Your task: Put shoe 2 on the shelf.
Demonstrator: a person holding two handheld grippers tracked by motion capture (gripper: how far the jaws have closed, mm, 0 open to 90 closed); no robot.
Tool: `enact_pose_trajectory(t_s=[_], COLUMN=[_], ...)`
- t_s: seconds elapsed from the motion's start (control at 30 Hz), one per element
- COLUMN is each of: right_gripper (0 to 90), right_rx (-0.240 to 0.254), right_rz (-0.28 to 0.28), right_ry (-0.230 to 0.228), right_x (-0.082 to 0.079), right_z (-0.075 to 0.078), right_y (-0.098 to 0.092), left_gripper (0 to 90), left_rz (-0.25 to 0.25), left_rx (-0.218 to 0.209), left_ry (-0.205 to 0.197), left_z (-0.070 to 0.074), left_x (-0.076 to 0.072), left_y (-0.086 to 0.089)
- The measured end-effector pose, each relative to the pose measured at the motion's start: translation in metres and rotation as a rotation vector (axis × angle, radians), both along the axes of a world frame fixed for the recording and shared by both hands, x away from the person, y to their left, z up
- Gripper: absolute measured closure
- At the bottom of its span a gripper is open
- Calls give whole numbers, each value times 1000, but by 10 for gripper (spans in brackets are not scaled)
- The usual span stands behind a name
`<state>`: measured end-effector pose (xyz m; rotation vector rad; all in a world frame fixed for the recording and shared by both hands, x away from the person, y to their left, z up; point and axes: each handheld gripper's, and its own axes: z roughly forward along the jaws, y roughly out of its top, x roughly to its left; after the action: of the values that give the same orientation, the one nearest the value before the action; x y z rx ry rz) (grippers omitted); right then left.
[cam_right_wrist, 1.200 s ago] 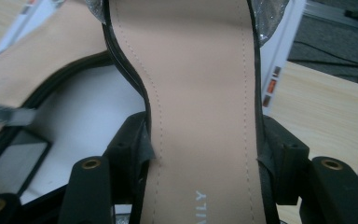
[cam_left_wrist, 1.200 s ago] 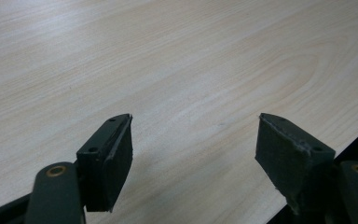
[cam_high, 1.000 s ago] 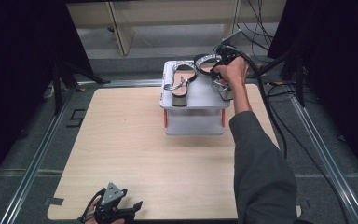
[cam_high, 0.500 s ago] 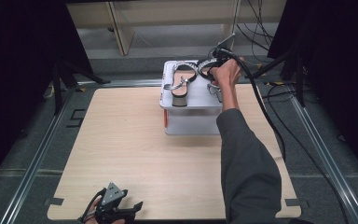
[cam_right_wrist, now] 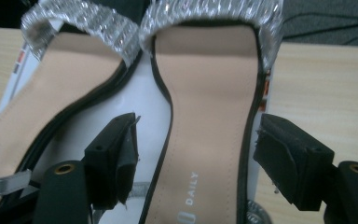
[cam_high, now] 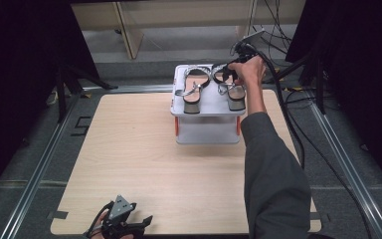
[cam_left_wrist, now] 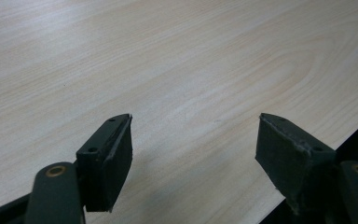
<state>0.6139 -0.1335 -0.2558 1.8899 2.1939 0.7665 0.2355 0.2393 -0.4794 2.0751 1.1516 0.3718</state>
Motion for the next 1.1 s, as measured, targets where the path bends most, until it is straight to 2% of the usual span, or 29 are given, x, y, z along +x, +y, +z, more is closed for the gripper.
enact_pose_trajectory(t_s=[0.03,0.07,0.1,0.13,0.17,0.23,0.33,0.37,0.43,0.47,0.5,0.57,0.63,0.67,0.77,0.83,0.9,0.93,0.97,1.03,1.1], right_gripper=[298,298,298,298,298,298,298,300,302,303,303,304,304,303,307,332,350,357,369,371,370], right_rx=[19,19,20,20,48,50,50,37,29,12,12,2,-12,0,-13,-17,0,0,19,5,4], right_rz=[-10,-10,-12,-12,-18,-21,-43,-46,-43,-40,-40,-14,-7,-11,42,63,48,74,50,120,130], right_ry=[-37,-37,-75,-75,-97,-105,-120,-125,-124,-110,-110,-70,-72,-48,-40,-33,-27,-45,-32,-63,-65], right_x=[0,0,-1,-1,-4,-5,-9,-11,-12,-15,-15,-17,-18,-19,-19,-19,-20,-20,-21,-22,-23], right_z=[6,6,12,12,20,22,28,26,24,16,16,2,-3,-8,-22,-28,-29,-31,-31,-33,-32], right_y=[-4,-4,-10,-10,-18,-22,-39,-52,-56,-65,-65,-73,-75,-75,-76,-73,-70,-70,-67,-65,-61], left_gripper=[266,266,266,266,266,266,266,266,266,266,266,266,266,266,266,266,266,266,266,266,266], left_rz=[2,2,3,0,4,3,1,-8,3,3,-1,-2,3,-2,5,5,3,-1,-1,2,2], left_rx=[6,6,2,0,-4,7,6,1,7,9,10,-1,8,-3,17,8,17,9,9,4,19], left_ry=[0,0,0,-3,-2,2,1,4,2,3,2,5,3,6,8,6,5,4,4,4,4], left_z=[0,0,0,-1,0,0,-1,0,-1,-1,-1,-2,-2,-2,-2,-2,-3,-3,-3,-2,-2], left_x=[0,0,-1,-1,0,0,0,0,0,0,0,0,1,0,1,1,2,1,1,1,2], left_y=[0,0,0,0,0,0,0,0,0,0,0,0,0,0,0,0,0,0,0,0,0])
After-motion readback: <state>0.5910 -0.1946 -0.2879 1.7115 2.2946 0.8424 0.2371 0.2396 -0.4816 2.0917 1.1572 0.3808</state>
